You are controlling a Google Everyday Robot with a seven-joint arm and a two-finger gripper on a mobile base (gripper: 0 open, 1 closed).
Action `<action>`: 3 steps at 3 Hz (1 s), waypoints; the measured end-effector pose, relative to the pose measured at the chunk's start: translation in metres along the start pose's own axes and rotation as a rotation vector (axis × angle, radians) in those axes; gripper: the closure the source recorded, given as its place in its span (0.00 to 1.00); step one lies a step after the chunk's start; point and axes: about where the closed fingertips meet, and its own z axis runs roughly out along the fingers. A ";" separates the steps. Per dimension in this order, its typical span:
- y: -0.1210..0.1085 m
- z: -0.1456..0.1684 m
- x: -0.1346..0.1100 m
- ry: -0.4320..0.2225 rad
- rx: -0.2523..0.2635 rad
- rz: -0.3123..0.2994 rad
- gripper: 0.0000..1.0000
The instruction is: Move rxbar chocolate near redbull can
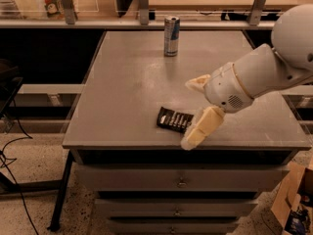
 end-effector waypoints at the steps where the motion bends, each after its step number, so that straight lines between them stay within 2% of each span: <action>1: -0.001 0.027 -0.007 -0.063 -0.012 0.017 0.00; 2: -0.006 0.039 -0.005 -0.074 -0.001 0.044 0.00; 3: -0.015 0.042 0.002 -0.056 0.018 0.068 0.00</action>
Offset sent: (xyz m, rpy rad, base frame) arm 0.0217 0.0313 -0.0393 0.0931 0.0335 -0.0709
